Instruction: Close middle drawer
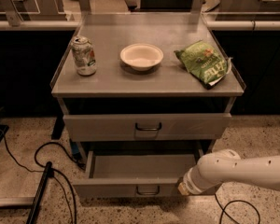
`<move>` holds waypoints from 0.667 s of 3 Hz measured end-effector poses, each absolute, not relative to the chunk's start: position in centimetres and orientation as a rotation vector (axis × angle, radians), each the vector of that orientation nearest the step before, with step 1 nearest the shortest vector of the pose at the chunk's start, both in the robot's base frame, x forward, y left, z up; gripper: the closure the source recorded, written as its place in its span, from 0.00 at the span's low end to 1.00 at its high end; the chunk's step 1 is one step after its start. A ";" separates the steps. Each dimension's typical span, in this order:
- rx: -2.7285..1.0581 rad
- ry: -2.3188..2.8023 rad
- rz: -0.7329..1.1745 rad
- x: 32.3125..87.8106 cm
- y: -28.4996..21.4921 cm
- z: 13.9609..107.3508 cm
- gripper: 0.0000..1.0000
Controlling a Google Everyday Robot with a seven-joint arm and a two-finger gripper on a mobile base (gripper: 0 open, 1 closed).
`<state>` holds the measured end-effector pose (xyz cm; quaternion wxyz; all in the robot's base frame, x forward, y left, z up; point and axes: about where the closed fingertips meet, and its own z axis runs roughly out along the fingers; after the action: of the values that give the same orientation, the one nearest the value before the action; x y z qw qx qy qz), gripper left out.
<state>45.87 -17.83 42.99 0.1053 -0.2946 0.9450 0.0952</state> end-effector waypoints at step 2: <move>-0.869 2.782 0.280 46.0 -17.8 43.0 0.58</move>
Offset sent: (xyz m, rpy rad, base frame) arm 0.0009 0.0002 0.0003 0.0007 -0.0026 0.0009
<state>45.96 -17.81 43.01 0.1066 -0.2951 0.9447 0.0952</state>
